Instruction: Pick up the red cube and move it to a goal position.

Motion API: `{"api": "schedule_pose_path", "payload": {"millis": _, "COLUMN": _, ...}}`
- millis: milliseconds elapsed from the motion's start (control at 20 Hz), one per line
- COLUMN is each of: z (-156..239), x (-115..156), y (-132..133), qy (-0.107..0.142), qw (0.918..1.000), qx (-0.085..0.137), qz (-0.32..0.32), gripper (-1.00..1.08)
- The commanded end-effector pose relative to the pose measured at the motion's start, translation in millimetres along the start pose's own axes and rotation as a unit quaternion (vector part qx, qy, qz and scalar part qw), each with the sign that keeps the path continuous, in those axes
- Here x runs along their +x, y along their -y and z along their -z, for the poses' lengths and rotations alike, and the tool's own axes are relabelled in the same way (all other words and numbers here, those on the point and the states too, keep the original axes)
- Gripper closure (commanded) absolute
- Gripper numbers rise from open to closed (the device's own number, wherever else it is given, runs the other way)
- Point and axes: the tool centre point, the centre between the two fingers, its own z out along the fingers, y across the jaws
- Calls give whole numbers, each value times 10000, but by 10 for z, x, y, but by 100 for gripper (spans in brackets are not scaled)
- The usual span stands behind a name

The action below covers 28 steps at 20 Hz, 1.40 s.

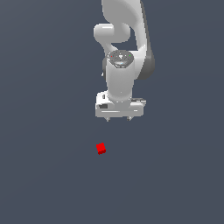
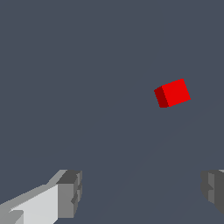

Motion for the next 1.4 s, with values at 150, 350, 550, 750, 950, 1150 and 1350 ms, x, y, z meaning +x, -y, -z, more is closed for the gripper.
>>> {"api": "schedule_pose_path", "payload": {"millis": 150, "z": -19, "x": 7, "y": -13, "qy": 1, "qw": 10000, "qx": -2, "qz": 22, "gripper": -92}}
{"api": "schedule_pose_path", "payload": {"millis": 350, "z": -106, "x": 40, "y": -73, "qy": 3, "qw": 9999, "qx": -9, "qz": 118, "gripper": -92}}
{"api": "schedule_pose_path", "payload": {"millis": 550, "z": -264, "x": 103, "y": -181, "qy": 7, "qw": 9996, "qx": -22, "qz": 293, "gripper": -92}}
{"api": "schedule_pose_path", "payload": {"millis": 750, "z": -486, "x": 200, "y": -329, "qy": 13, "qw": 9985, "qx": -41, "qz": 540, "gripper": -92}}
{"api": "schedule_pose_path", "payload": {"millis": 950, "z": -752, "x": 329, "y": -500, "qy": 19, "qw": 9965, "qx": -64, "qz": 836, "gripper": -92}}
{"api": "schedule_pose_path", "payload": {"millis": 1150, "z": -1027, "x": 478, "y": -670, "qy": 26, "qw": 9934, "qx": -88, "qz": 1145, "gripper": -92}}
{"api": "schedule_pose_path", "payload": {"millis": 1350, "z": -1244, "x": 609, "y": -797, "qy": 31, "qw": 9902, "qx": -108, "qz": 1390, "gripper": -92}}
